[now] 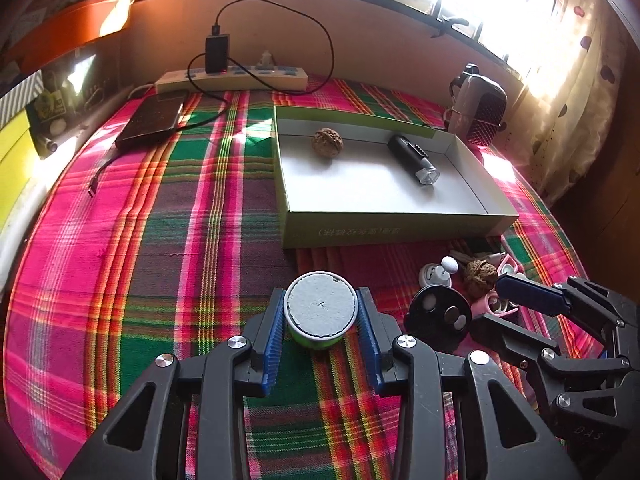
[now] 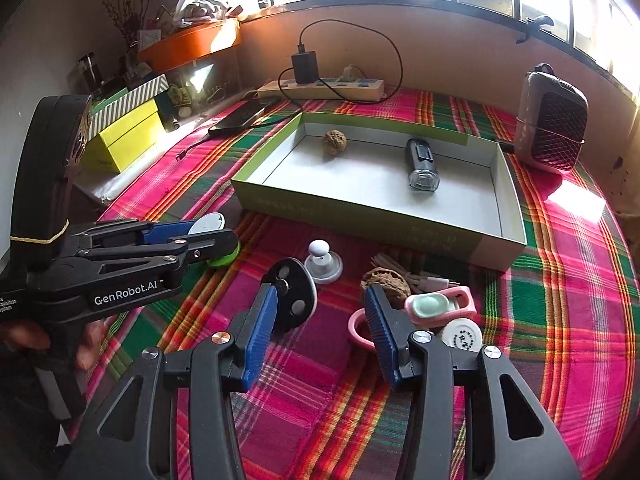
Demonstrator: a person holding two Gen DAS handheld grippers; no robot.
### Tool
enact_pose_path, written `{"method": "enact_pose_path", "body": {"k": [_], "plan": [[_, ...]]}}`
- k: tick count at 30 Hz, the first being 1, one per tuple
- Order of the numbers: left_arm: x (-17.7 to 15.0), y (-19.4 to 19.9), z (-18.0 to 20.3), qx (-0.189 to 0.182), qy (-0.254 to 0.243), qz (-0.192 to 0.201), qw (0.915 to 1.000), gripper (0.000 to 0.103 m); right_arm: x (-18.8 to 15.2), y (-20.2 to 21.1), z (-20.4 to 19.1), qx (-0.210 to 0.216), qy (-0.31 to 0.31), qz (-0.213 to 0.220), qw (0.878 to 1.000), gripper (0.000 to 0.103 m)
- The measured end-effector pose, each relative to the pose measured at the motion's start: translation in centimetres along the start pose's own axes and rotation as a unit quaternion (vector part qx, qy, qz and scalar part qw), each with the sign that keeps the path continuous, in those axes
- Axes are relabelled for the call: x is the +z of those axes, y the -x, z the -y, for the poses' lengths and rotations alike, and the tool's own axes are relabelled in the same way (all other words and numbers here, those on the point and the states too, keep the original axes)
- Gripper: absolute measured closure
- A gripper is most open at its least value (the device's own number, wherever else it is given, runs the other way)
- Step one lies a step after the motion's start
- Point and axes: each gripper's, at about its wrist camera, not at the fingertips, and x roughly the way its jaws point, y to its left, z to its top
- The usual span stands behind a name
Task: Organize objects
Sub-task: 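Grasp the black dotted oval disc with the right gripper while the left grasps the green-and-white spool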
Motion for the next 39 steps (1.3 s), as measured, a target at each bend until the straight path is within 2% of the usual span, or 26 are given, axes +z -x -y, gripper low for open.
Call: {"method": "enact_pose_path", "body": {"k": [7, 31, 35, 39], "plan": [[-0.5, 0.6, -0.8, 0.003, 0.007, 0.001, 1.0000, 0.071, 0.2, -1.5, -1.6, 0.008, 0.028, -0.014, 0.999, 0.056], [-1.0, 0.2, -1.6, -0.002, 0.015, -0.010, 0.9998, 0.071, 0.5, -4.0, -1.8, 0.016, 0.032, -0.039, 0.999, 0.056], [-0.9, 0.2, -1.6, -0.002, 0.015, -0.010, 0.9998, 0.071, 0.6, -4.0, -1.8, 0.014, 0.033, -0.037, 0.999, 0.065], [-0.9, 0.2, -1.6, -0.002, 0.017, -0.009, 0.9998, 0.071, 0.5, -4.0, -1.9, 0.012, 0.035, -0.037, 0.999, 0.067]]}}
